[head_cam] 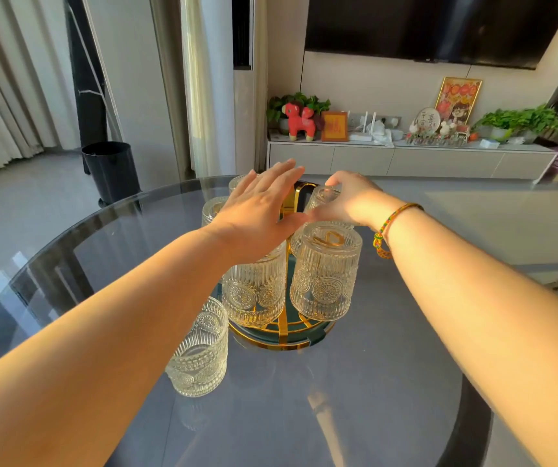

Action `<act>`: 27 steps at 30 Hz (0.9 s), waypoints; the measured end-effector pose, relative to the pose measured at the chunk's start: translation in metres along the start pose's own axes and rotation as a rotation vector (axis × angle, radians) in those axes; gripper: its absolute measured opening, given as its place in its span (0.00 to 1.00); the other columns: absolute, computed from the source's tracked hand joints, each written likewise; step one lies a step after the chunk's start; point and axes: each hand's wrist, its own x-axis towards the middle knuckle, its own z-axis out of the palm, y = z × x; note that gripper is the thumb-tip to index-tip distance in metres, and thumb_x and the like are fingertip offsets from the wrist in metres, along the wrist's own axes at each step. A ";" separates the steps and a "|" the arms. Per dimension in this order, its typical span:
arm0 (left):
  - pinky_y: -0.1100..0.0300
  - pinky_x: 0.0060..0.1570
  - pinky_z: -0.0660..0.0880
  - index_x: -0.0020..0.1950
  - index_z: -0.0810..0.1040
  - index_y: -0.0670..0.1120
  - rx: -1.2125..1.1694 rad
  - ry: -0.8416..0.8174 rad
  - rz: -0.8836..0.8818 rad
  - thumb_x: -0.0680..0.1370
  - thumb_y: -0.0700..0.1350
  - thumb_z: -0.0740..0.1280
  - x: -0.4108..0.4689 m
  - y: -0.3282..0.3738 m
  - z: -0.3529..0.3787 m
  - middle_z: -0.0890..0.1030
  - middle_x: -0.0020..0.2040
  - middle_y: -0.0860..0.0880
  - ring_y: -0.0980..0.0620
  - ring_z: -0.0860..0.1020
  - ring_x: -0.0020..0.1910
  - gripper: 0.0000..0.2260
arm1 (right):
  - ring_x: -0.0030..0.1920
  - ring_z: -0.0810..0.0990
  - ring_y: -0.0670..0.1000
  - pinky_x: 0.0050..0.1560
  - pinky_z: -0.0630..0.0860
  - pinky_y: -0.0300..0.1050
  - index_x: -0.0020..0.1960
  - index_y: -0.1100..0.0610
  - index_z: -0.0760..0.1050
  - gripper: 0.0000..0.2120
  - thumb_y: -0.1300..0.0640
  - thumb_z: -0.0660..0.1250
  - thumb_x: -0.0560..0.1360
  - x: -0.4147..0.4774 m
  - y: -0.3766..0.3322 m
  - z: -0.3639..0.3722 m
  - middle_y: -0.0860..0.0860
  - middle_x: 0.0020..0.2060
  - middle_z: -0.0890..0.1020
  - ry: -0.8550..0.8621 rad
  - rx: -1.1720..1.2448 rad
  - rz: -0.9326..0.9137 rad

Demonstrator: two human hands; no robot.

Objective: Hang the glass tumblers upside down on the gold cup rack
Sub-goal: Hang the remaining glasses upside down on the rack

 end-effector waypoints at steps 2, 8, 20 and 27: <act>0.59 0.70 0.39 0.72 0.48 0.51 -0.005 -0.001 0.003 0.77 0.51 0.56 0.001 -0.001 0.000 0.50 0.76 0.51 0.54 0.48 0.74 0.26 | 0.57 0.71 0.56 0.52 0.70 0.47 0.57 0.54 0.68 0.29 0.44 0.71 0.61 0.003 0.002 0.003 0.55 0.59 0.73 -0.006 0.006 0.028; 0.58 0.71 0.39 0.72 0.49 0.51 0.009 -0.009 0.004 0.77 0.49 0.56 0.005 -0.006 0.000 0.50 0.76 0.52 0.54 0.49 0.74 0.26 | 0.50 0.69 0.56 0.45 0.65 0.46 0.44 0.53 0.68 0.20 0.39 0.67 0.64 0.006 0.007 0.007 0.55 0.48 0.73 0.009 -0.068 0.035; 0.56 0.71 0.40 0.72 0.48 0.52 0.069 -0.032 -0.023 0.77 0.49 0.56 0.015 -0.015 -0.003 0.49 0.76 0.52 0.54 0.49 0.74 0.27 | 0.65 0.62 0.59 0.59 0.64 0.49 0.63 0.56 0.64 0.30 0.41 0.65 0.67 -0.016 0.015 0.006 0.58 0.63 0.70 0.225 0.075 -0.002; 0.53 0.71 0.49 0.71 0.56 0.49 -0.093 0.164 -0.137 0.77 0.48 0.56 -0.041 -0.028 -0.017 0.57 0.75 0.48 0.49 0.55 0.73 0.23 | 0.46 0.77 0.59 0.48 0.67 0.42 0.48 0.64 0.75 0.13 0.57 0.65 0.68 -0.114 0.002 0.044 0.60 0.44 0.81 0.661 0.212 -0.536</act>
